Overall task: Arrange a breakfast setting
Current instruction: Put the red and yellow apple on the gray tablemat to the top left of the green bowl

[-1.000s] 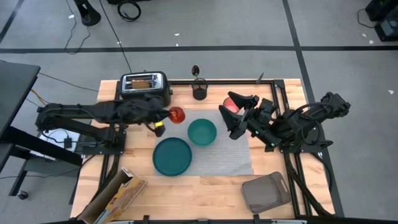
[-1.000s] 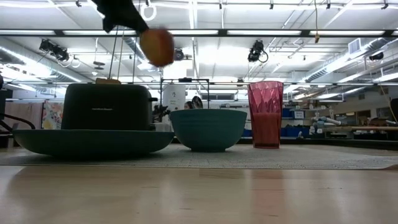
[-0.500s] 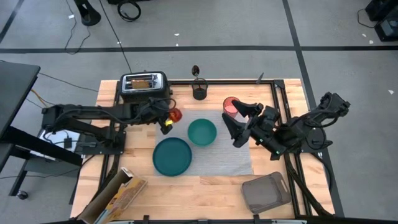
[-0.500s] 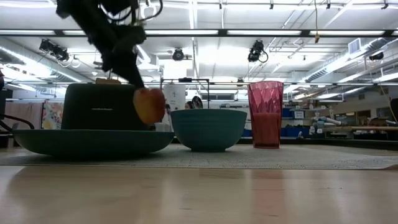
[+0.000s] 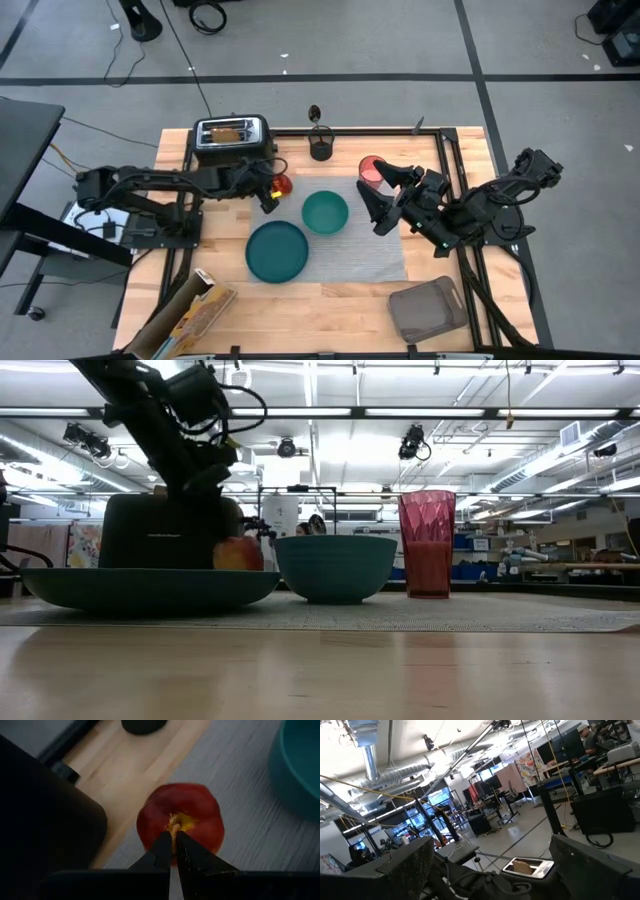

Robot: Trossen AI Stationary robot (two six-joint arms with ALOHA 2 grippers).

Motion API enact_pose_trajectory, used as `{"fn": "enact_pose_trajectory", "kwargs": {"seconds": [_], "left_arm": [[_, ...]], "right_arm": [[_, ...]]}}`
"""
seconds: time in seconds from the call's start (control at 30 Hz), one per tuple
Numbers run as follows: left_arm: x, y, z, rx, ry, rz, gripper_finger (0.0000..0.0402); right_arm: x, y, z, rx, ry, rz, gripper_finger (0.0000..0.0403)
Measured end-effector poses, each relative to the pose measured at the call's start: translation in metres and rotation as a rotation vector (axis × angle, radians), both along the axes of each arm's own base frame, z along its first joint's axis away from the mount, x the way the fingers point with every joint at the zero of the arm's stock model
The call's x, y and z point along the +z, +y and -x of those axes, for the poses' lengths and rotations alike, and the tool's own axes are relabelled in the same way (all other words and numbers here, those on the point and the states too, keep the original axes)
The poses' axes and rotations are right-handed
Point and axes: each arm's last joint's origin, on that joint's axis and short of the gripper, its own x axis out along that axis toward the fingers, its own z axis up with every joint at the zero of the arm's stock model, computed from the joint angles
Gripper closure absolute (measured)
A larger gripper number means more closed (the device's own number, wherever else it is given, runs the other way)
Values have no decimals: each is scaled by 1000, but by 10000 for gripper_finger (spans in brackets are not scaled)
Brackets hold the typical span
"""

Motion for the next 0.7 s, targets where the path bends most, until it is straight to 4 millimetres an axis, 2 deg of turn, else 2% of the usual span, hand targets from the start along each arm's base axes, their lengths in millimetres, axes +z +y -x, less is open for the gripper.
{"fn": "enact_pose_trajectory", "kwargs": {"seconds": [0.23,0.43,0.7], "left_arm": [[-10,2,-6,15,29,25,371],[-8,1,-3,21,17,27,345],[-3,1,-6,16,1,25,339]], "right_arm": [[0,0,0,-5,3,-4,5],[0,1,0,-5,4,-4,5],[0,1,0,-6,7,0,5]]}}
